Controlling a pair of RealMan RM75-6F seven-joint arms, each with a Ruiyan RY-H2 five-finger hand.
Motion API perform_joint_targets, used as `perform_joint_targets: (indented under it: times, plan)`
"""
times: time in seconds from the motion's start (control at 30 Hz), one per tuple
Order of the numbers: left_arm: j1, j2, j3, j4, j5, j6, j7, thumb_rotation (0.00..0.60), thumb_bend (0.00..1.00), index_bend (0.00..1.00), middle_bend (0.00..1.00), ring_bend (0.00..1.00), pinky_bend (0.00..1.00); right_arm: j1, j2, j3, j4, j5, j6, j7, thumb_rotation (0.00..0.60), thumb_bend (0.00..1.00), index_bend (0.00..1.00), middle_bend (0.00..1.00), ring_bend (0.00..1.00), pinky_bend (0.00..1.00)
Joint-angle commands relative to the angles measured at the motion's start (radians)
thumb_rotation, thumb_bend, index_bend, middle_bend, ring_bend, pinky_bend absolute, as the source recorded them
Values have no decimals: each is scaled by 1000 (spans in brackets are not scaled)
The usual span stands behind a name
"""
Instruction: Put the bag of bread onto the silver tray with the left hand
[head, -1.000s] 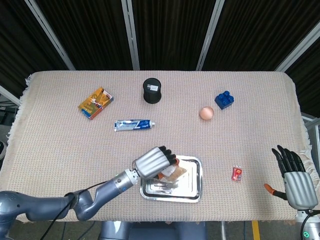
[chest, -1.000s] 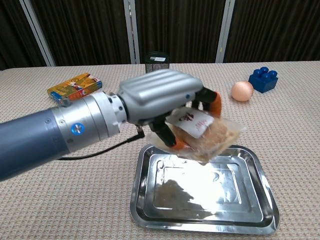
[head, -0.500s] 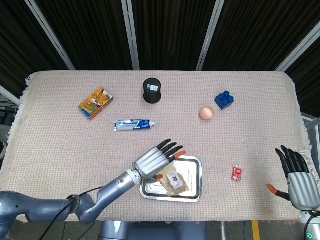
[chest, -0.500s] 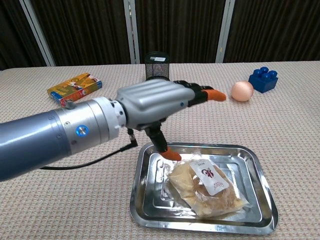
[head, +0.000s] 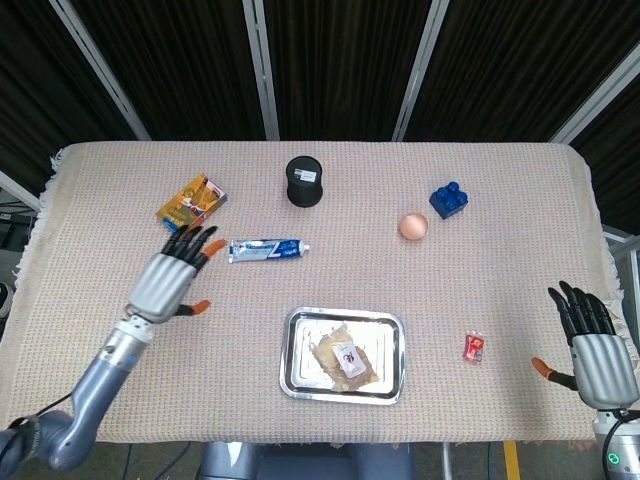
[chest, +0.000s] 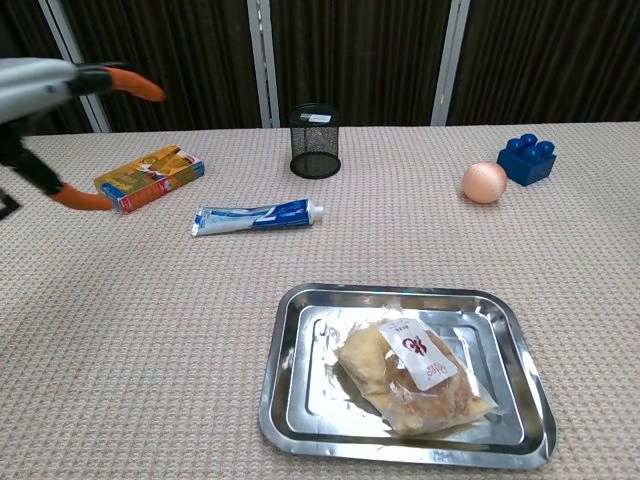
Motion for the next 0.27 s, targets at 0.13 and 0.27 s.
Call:
perform_joint_targets:
  times: [0.13, 0.27]
  plan:
    - [206, 120, 104, 6, 47, 216, -162, 600, 131, 129, 6, 0, 0, 12, -13, 15, -15, 23, -15, -72, 600, 0, 0, 0, 0, 76]
    - [283, 131, 149, 44, 103, 293, -204, 600, 132, 131, 10, 0, 0, 19, -20, 25, -32, 38, -23, -111, 600, 0, 0, 0, 0, 77]
